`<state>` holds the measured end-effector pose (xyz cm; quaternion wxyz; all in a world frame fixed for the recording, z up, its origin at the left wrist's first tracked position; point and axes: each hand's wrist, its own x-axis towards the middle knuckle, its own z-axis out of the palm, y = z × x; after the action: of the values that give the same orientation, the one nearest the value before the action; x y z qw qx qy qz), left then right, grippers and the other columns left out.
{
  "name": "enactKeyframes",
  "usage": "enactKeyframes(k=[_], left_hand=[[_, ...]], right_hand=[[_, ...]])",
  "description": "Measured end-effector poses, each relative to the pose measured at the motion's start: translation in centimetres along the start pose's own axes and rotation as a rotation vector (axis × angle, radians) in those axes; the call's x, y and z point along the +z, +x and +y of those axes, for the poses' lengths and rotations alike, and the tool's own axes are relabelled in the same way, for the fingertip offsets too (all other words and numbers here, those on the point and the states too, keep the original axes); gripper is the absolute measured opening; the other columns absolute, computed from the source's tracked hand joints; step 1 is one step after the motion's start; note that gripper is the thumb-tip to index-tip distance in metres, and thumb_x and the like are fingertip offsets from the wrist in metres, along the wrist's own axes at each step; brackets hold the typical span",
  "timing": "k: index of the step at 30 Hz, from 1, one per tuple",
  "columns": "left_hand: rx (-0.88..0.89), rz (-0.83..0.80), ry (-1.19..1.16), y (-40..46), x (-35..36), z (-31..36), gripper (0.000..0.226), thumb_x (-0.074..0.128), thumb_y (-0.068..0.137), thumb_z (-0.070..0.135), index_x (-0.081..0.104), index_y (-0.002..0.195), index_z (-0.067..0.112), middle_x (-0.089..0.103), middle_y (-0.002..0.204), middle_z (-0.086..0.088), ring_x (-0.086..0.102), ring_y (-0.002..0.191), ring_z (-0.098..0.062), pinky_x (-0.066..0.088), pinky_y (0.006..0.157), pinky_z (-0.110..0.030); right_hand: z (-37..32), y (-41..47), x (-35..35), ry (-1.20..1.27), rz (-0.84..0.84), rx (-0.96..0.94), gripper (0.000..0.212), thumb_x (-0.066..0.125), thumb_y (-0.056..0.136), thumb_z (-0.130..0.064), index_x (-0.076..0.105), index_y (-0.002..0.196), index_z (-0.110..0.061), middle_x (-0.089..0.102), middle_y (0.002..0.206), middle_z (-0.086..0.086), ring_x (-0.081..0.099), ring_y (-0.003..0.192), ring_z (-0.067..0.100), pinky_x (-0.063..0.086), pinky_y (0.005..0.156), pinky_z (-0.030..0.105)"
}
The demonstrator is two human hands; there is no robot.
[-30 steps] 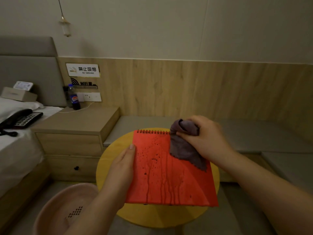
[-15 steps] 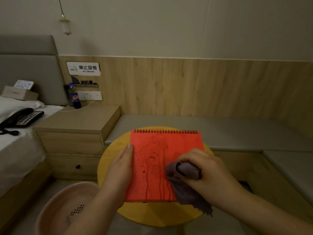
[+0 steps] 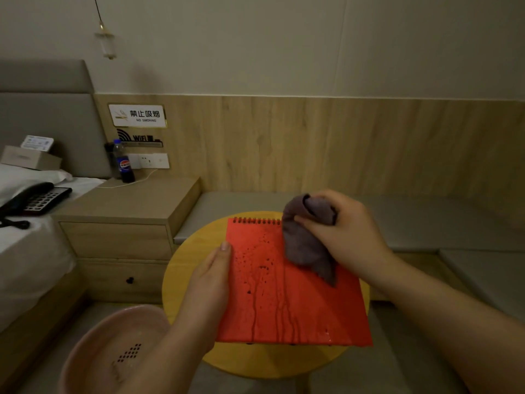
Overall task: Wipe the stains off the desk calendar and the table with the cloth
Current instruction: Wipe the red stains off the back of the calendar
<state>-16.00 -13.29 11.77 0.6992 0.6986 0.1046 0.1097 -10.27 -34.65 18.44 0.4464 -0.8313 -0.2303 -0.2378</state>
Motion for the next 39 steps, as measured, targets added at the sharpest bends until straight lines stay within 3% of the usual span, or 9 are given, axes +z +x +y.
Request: enactKeyframes(k=[9,14,18,22,25,28,32,36,39], left_hand=[[0.031,0.022,0.037,-0.3,0.2,0.5,0.054,0.044,0.106,0.049,0.064,0.061,0.072,0.064,0.061,0.042,0.06,0.056,0.023,0.046,0.043,-0.01],[0.049,0.024,-0.006,0.1,0.2,-0.5,0.041,0.046,0.106,0.047,0.073,0.076,0.04,0.07,0.066,0.036,0.063,0.058,0.02,0.048,0.048,-0.012],[0.037,0.008,-0.005,0.1,0.1,-0.3,0.049,0.044,0.106,0.048,0.074,0.067,0.054,0.065,0.059,0.039,0.059,0.054,0.022,0.048,0.048,-0.018],[0.012,0.043,-0.042,0.7,0.0,-0.8,0.039,0.045,0.106,0.047,0.073,0.083,0.032,0.072,0.064,0.028,0.064,0.053,0.014,0.043,0.04,-0.006],[-0.014,0.038,-0.059,0.7,0.0,-0.8,0.042,0.045,0.104,0.053,0.077,0.078,0.048,0.074,0.069,0.025,0.069,0.059,0.006,0.05,0.051,-0.021],[-0.022,0.06,-0.063,0.7,0.0,-0.9,0.043,0.045,0.104,0.055,0.073,0.072,0.059,0.076,0.074,0.023,0.073,0.065,0.0,0.051,0.065,-0.03],[-0.019,0.066,-0.058,0.5,0.1,-0.8,0.046,0.044,0.104,0.053,0.071,0.068,0.063,0.073,0.069,0.028,0.069,0.058,0.007,0.05,0.049,-0.021],[-0.005,0.081,-0.038,0.7,0.2,-1.2,0.04,0.044,0.105,0.05,0.075,0.086,0.035,0.076,0.075,0.023,0.069,0.06,0.008,0.049,0.05,-0.018],[0.007,0.077,-0.057,0.8,0.3,-1.4,0.035,0.045,0.107,0.045,0.071,0.09,0.03,0.074,0.071,0.028,0.066,0.059,0.013,0.045,0.043,-0.006]], right_hand=[[0.5,1.8,1.4,0.064,-0.004,0.076,0.016,0.083,0.079,-0.016,0.073,0.091,-0.019,0.074,0.081,-0.005,0.067,0.081,0.005,0.054,0.077,0.036],[0.5,0.0,1.7,-0.01,-0.058,0.081,0.016,0.084,0.077,-0.023,0.072,0.087,-0.019,0.073,0.079,-0.003,0.069,0.082,0.014,0.055,0.076,0.044],[0.0,-2.0,1.8,-0.042,-0.114,0.014,0.017,0.085,0.078,-0.023,0.07,0.085,-0.021,0.073,0.083,-0.007,0.068,0.084,0.01,0.053,0.078,0.04],[-0.6,-4.7,1.6,-0.052,-0.169,-0.074,0.017,0.082,0.08,-0.025,0.067,0.085,-0.033,0.068,0.083,-0.014,0.064,0.084,0.001,0.051,0.077,0.033],[-0.8,-6.7,1.4,-0.069,-0.224,-0.077,0.014,0.075,0.081,-0.037,0.071,0.091,-0.028,0.069,0.088,-0.014,0.064,0.088,0.002,0.05,0.079,0.031],[-0.9,-8.3,1.4,-0.048,-0.279,-0.086,0.015,0.076,0.079,-0.032,0.072,0.093,-0.028,0.068,0.089,-0.014,0.065,0.089,0.002,0.051,0.078,0.028],[-0.8,-8.9,1.5,-0.063,-0.312,-0.109,0.02,0.084,0.078,-0.019,0.072,0.092,-0.027,0.067,0.088,-0.012,0.064,0.085,0.003,0.051,0.074,0.031],[-0.8,-7.9,1.3,-0.034,-0.274,-0.095,0.016,0.079,0.077,-0.022,0.073,0.091,-0.028,0.068,0.088,-0.014,0.065,0.088,0.002,0.05,0.077,0.026],[-1.1,-5.9,1.3,0.024,-0.196,-0.063,0.012,0.077,0.078,-0.033,0.071,0.087,-0.029,0.07,0.086,-0.013,0.065,0.086,0.002,0.05,0.077,0.026]])
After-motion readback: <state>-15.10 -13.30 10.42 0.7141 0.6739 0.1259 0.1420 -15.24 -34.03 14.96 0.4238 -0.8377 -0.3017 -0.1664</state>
